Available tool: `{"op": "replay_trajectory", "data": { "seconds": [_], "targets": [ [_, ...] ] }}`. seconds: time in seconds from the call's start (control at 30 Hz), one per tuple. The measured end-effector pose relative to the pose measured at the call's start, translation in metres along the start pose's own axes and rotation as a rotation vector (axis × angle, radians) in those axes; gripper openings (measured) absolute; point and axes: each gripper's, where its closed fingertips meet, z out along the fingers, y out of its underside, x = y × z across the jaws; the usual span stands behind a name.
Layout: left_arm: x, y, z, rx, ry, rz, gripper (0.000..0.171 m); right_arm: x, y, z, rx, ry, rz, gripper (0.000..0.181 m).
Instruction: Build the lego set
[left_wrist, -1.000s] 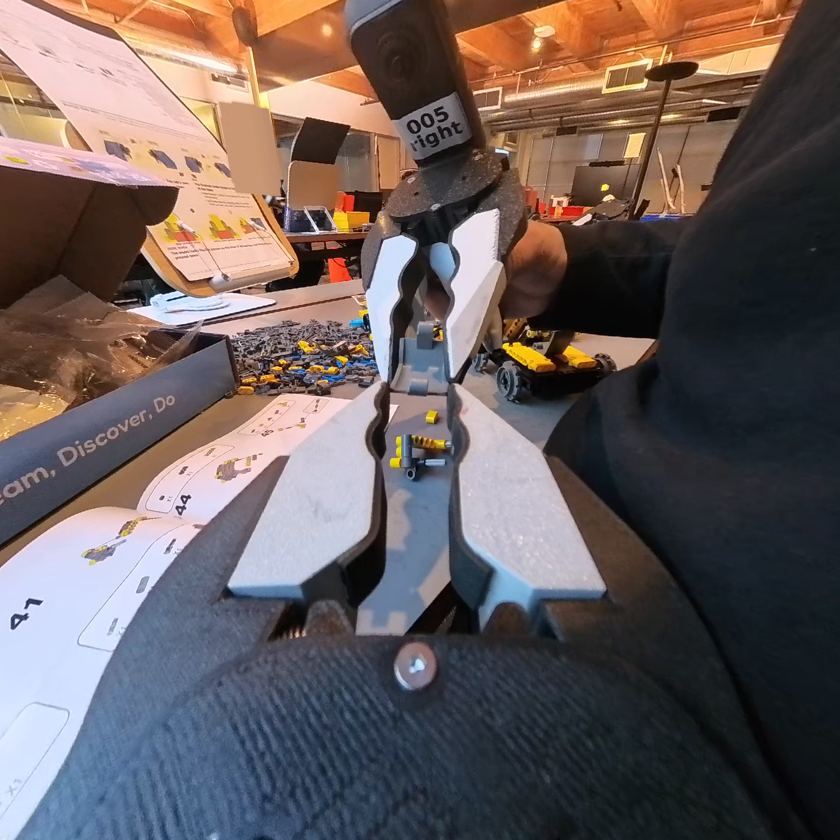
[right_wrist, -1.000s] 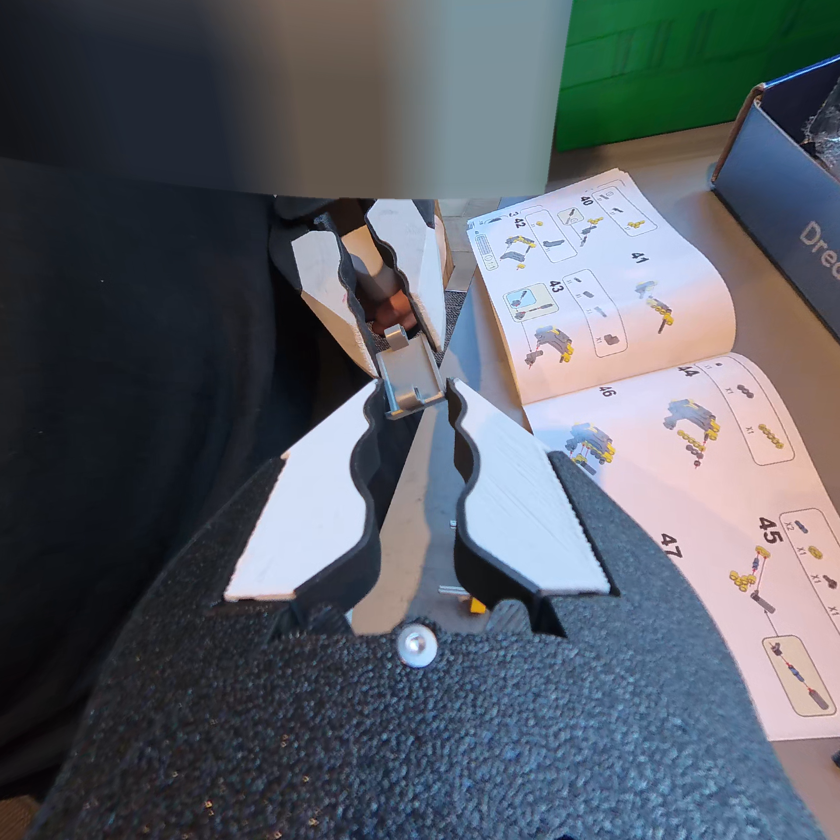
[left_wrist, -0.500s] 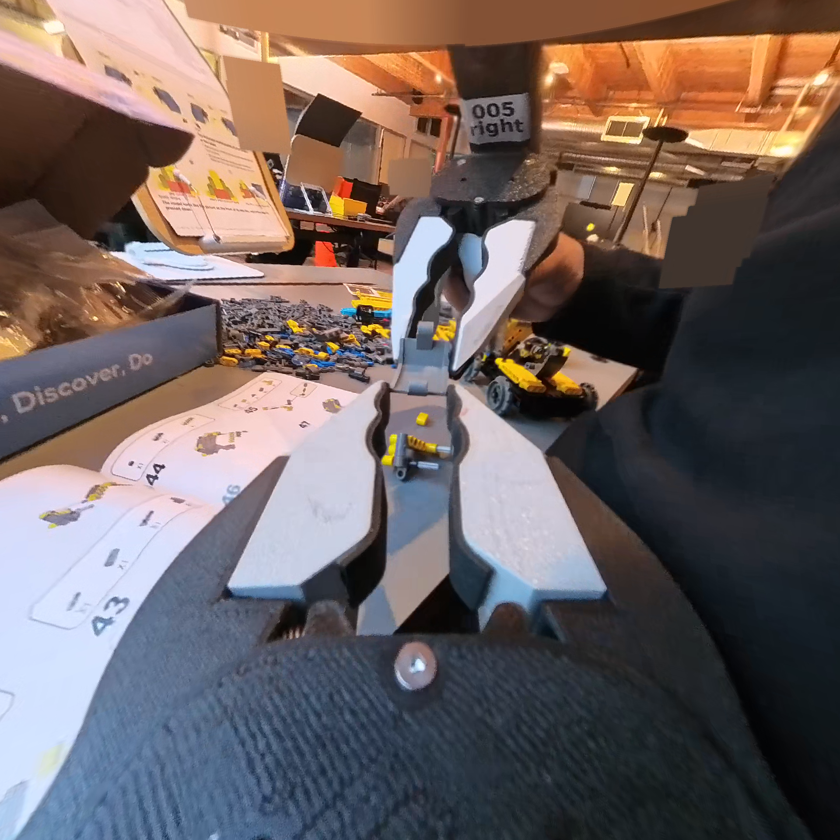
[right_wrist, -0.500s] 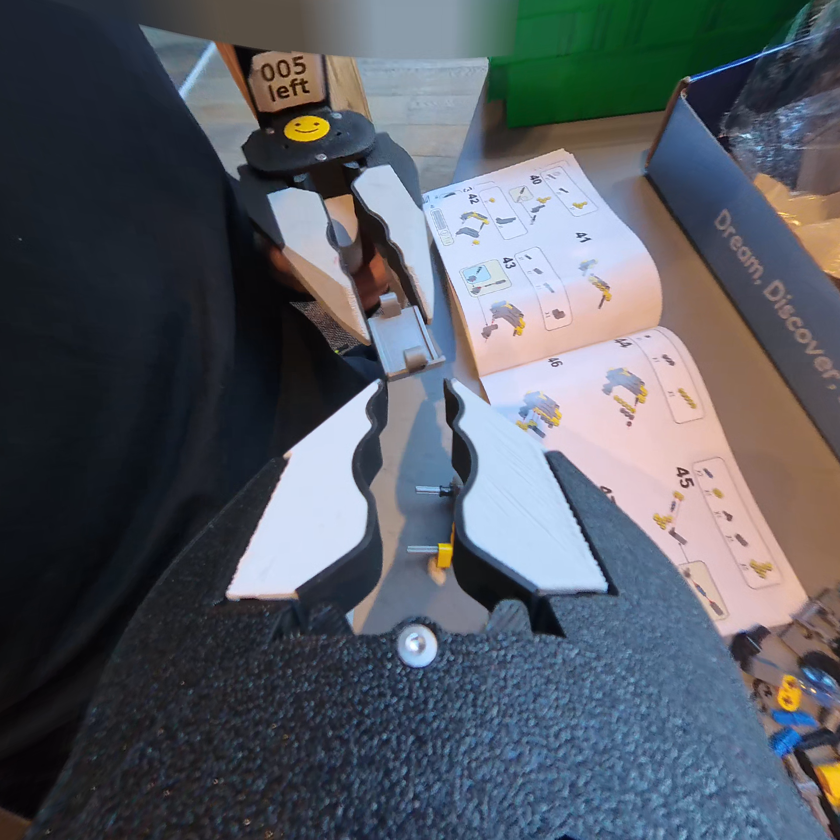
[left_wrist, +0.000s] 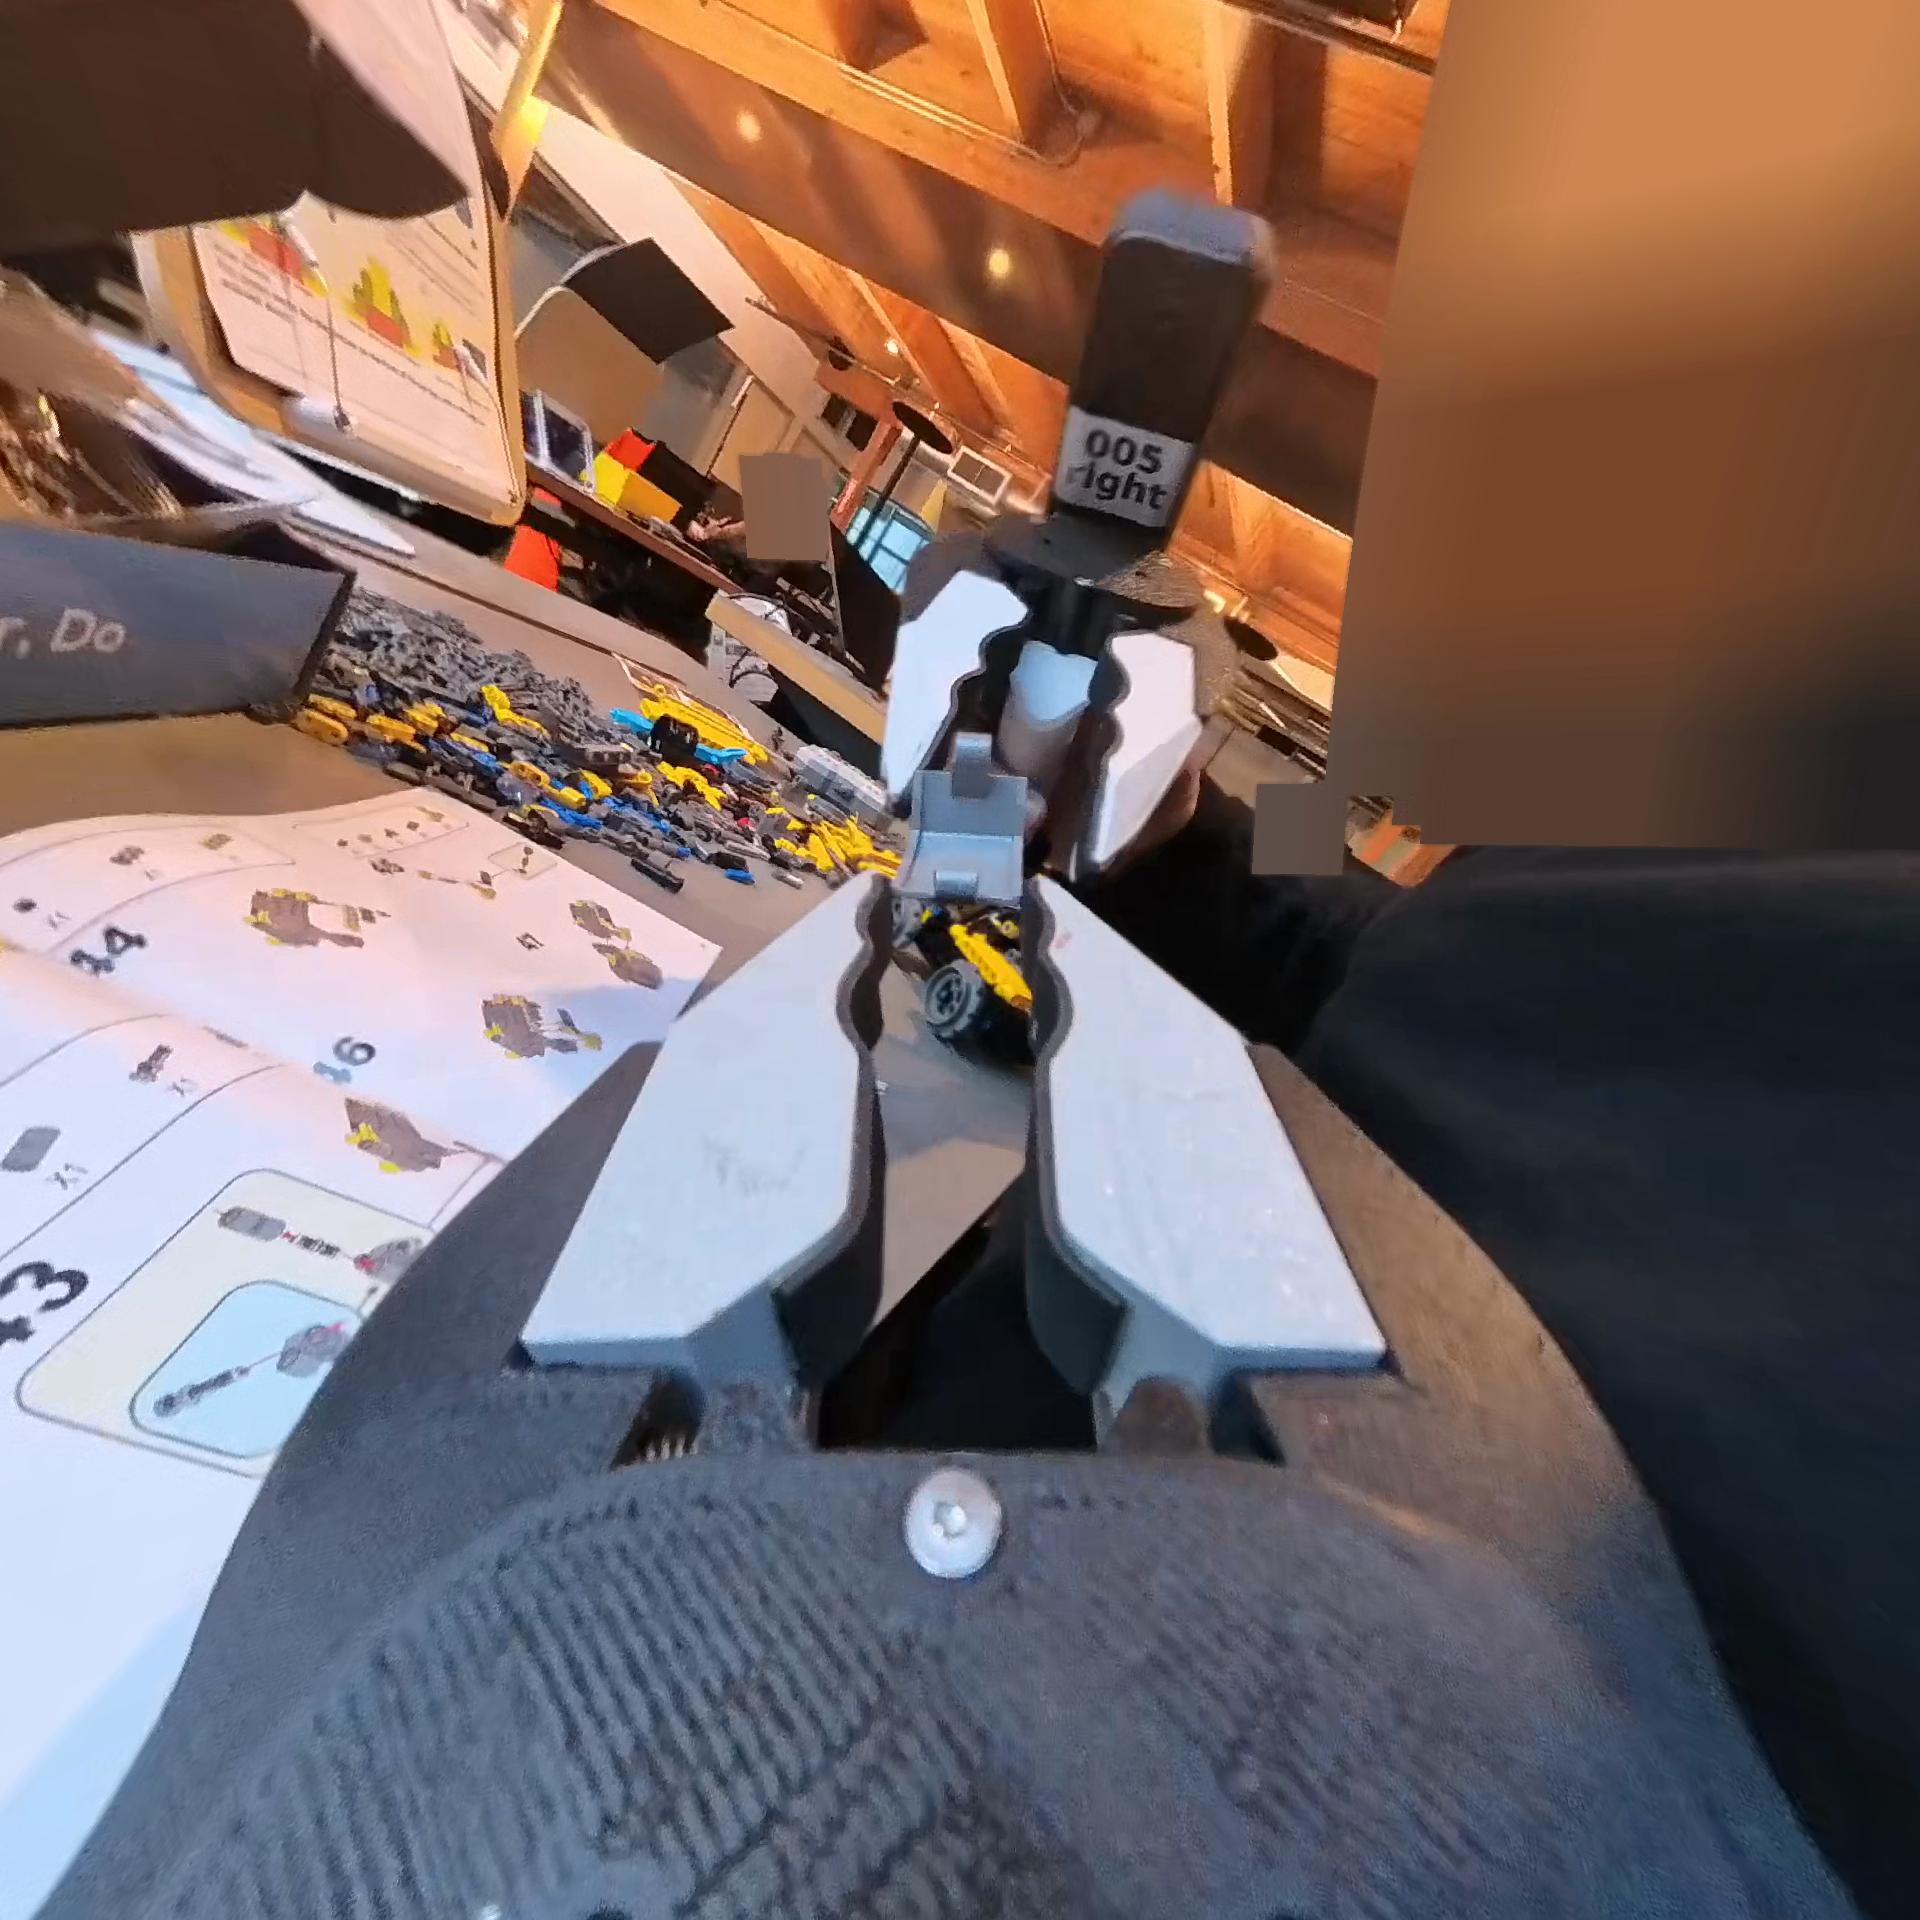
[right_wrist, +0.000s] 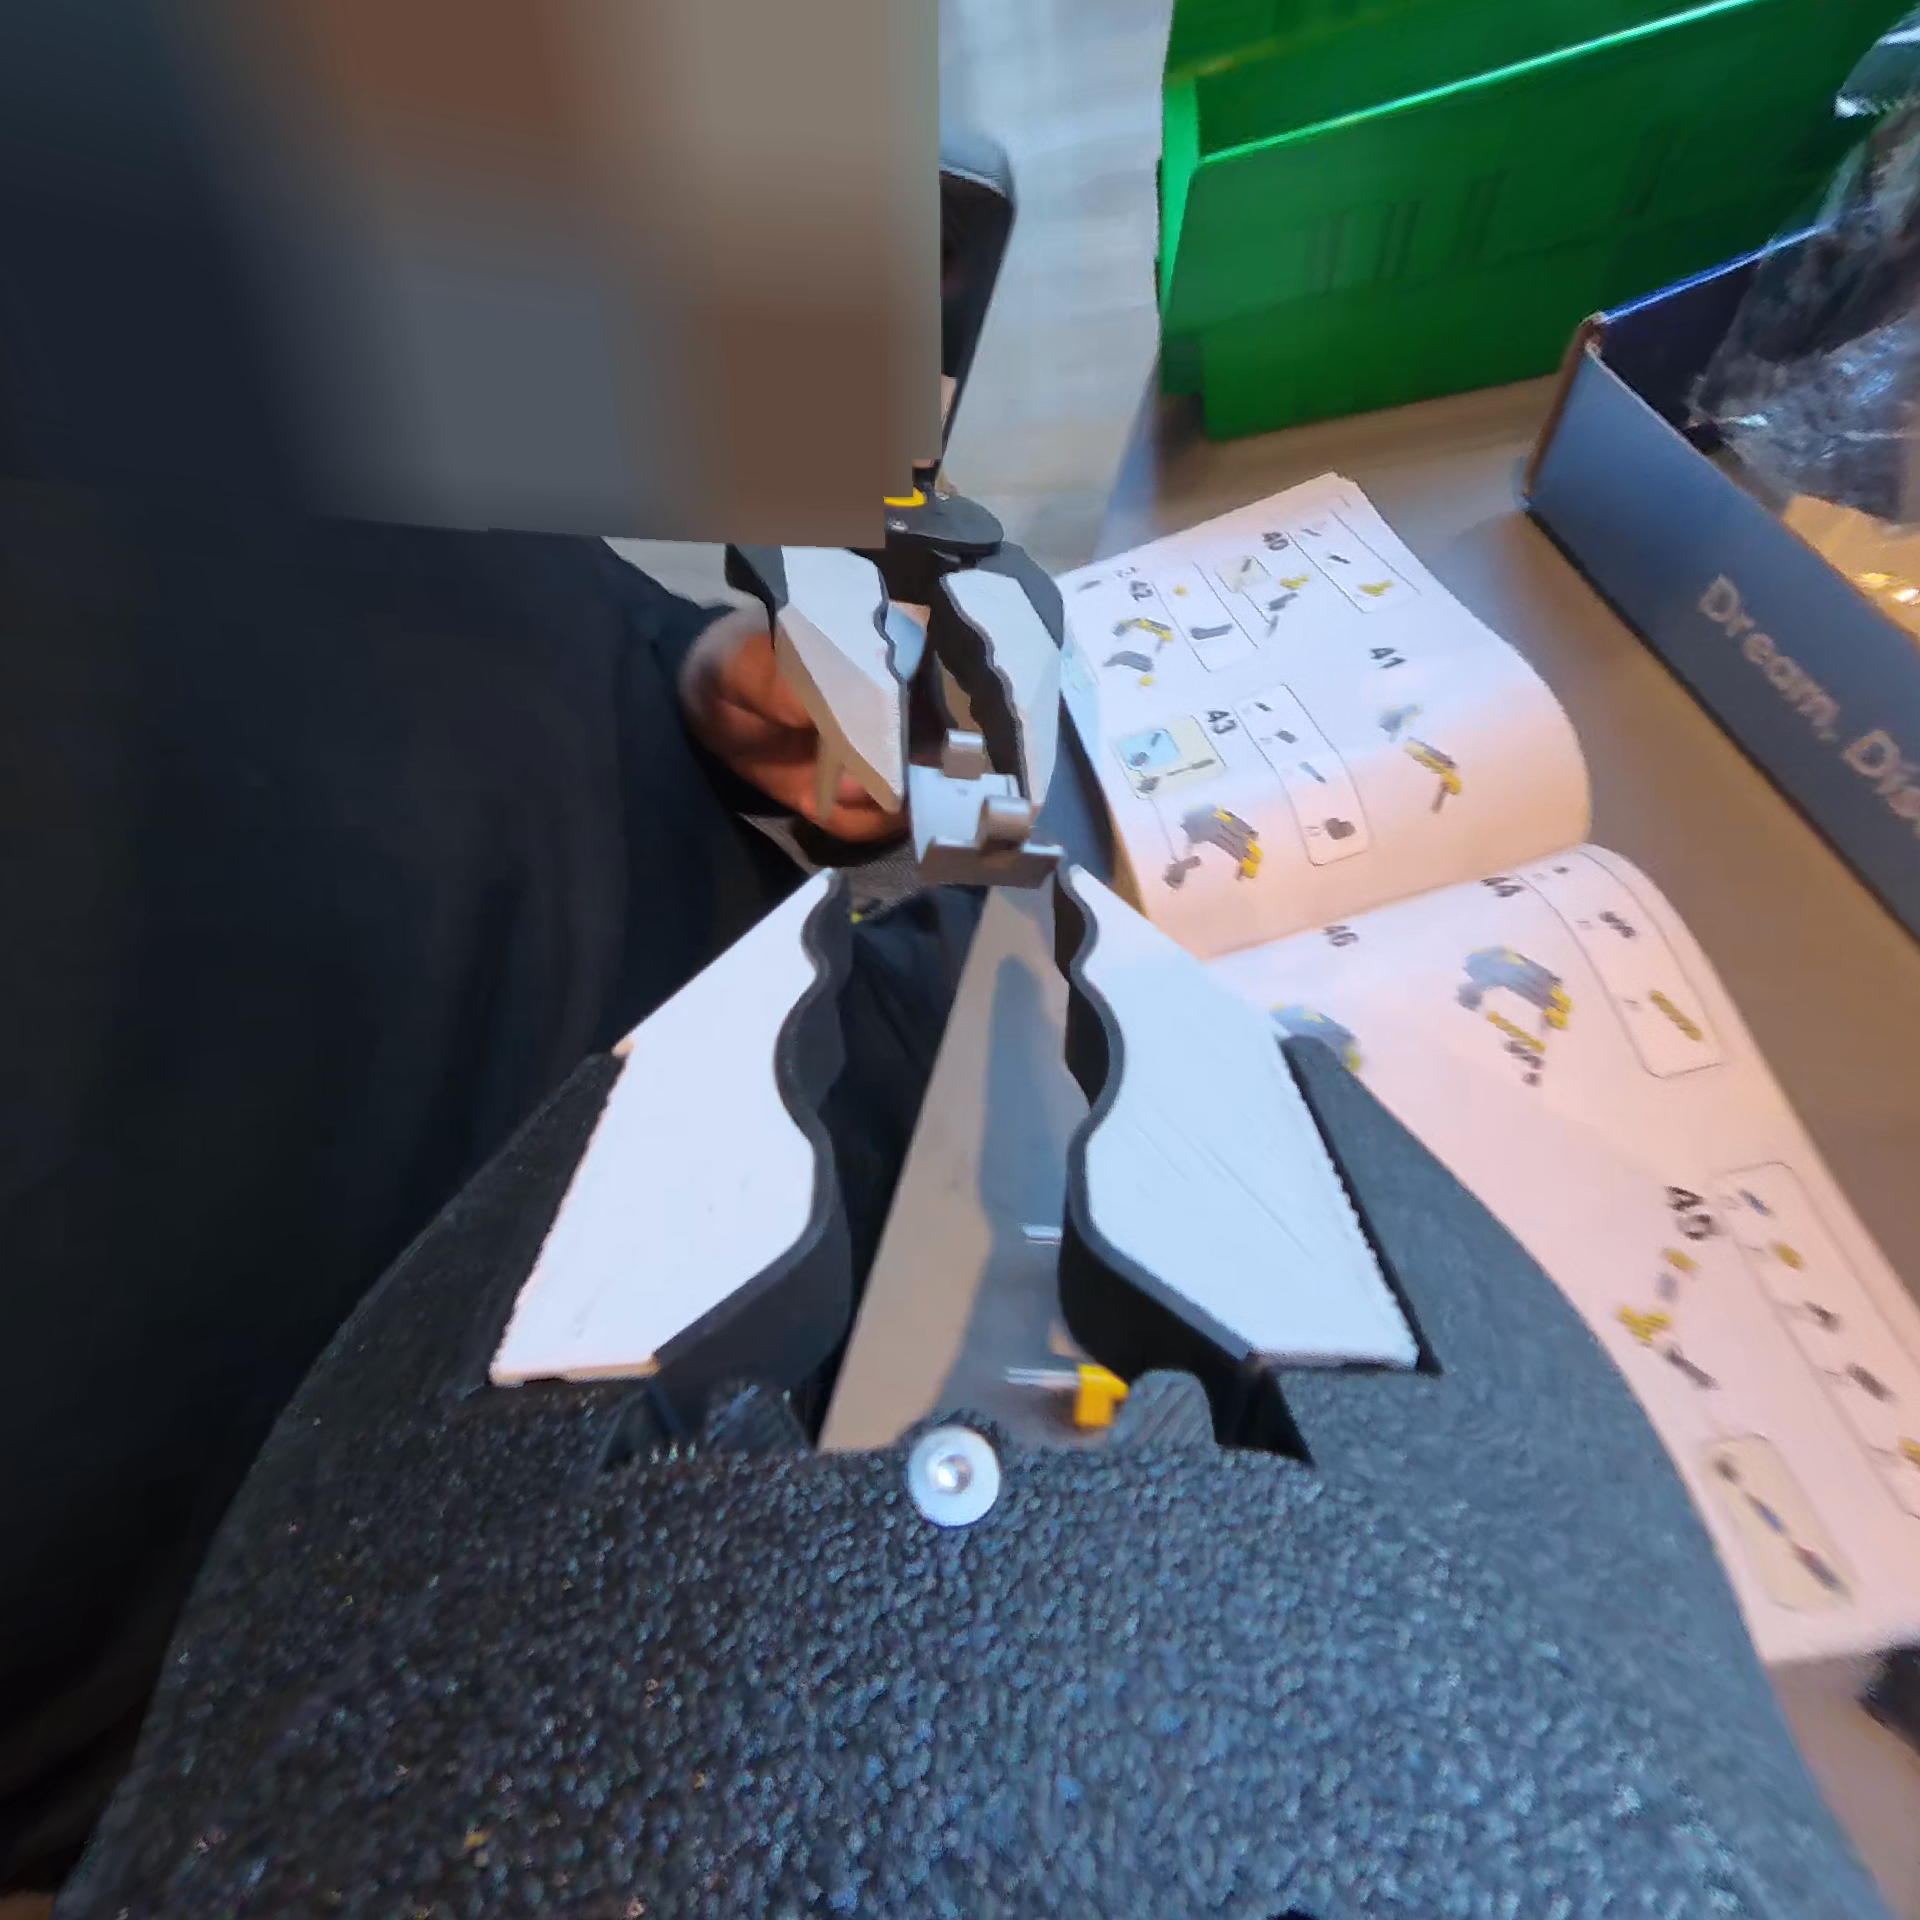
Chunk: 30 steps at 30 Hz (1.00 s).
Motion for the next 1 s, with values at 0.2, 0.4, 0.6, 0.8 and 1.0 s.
{"op": "replay_trajectory", "data": {
  "seconds": [0.2, 0.4, 0.6, 0.8, 1.0],
  "targets": [
    [0.016, 0.006, 0.006, -0.014, 0.014, 0.195, 0.023, -0.01, -0.006, -0.001, 0.056, -0.06, 0.056, 0.026],
    [0.016, 0.009, 0.007, -0.033, -0.004, 0.262, 0.024, -0.012, 0.0, -0.001, 0.011, -0.053, 0.022, 0.025],
    [0.014, 0.01, 0.006, -0.043, -0.057, 0.375, 0.024, -0.009, 0.005, 0.003, -0.03, -0.057, 0.011, 0.025],
    [0.009, 0.008, 0.005, -0.041, -0.07, 0.37, 0.024, -0.004, 0.005, 0.004, -0.052, -0.035, -0.016, 0.025],
    [0.005, 0.009, 0.003, -0.046, -0.092, 0.368, 0.024, -0.001, 0.008, 0.007, -0.056, -0.035, -0.006, 0.025]
  ]
}}
